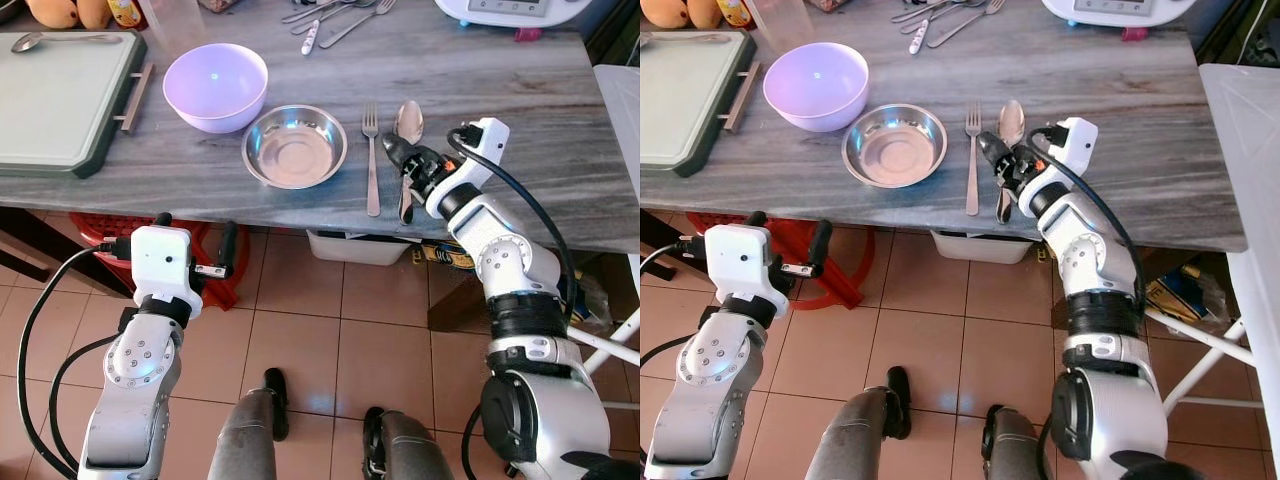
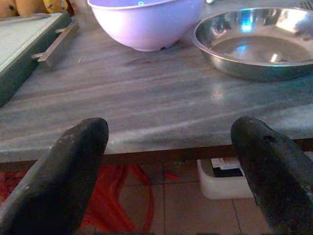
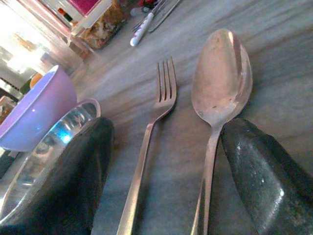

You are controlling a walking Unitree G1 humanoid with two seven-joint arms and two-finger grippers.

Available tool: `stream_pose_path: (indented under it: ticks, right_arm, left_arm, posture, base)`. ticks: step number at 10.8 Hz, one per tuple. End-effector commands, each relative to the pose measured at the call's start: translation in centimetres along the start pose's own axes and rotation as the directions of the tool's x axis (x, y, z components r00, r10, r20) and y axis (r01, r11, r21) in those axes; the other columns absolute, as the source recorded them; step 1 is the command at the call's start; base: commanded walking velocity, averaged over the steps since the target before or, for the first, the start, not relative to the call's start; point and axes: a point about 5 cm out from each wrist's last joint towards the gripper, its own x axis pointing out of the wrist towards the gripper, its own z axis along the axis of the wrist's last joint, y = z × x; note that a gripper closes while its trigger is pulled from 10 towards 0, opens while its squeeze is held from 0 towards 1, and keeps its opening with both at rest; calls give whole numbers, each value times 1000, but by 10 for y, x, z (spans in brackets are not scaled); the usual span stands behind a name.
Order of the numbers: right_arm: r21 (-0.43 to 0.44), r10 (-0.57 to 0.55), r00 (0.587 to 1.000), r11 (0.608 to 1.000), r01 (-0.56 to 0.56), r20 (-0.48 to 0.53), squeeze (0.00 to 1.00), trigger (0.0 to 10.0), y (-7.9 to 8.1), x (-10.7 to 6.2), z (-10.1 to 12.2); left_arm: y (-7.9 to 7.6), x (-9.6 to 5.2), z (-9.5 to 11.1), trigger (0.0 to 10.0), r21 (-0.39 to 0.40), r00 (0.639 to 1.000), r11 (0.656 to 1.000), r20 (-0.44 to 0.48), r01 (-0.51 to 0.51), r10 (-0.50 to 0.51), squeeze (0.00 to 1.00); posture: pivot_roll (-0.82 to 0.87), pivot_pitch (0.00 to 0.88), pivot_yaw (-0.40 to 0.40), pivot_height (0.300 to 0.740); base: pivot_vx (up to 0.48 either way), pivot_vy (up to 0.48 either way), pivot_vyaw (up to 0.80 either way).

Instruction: Setting the table

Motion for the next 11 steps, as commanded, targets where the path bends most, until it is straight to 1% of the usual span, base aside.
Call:
stream_pose_path:
  ticks: [1, 3, 8, 11]
  right_arm:
    - [16, 5, 998, 1000, -4, -59, 0, 10000, 3, 3, -15]
    - [17, 4, 999, 1000, -4, -54, 0, 10000, 3, 5, -14]
    - [35, 32, 999, 999, -30, -42, 0, 10000, 14, 14, -14]
    - [30, 27, 999, 999, -26, -34, 0, 10000, 12, 15, -13]
  left_arm:
    - [4, -4, 0, 10000, 0, 1000, 1000, -10, -13, 13, 0]
    - [3, -4, 0, 10000, -1, 1000, 1000, -10, -12, 12, 0]
    - [3, -3, 0, 10000, -2, 1000, 1000, -8, -13, 13, 0]
    - [2, -3, 0, 10000, -6, 1000, 1000, -9, -14, 13, 0]
  posture:
    - [91, 326, 56, 740]
    - [89, 326, 54, 740]
    - [93, 325, 53, 740]
    - [89, 325, 50, 740]
  base:
    - [0, 0, 0]
    - [0, 0, 0]
    - [0, 0, 0]
    - [0, 0, 0]
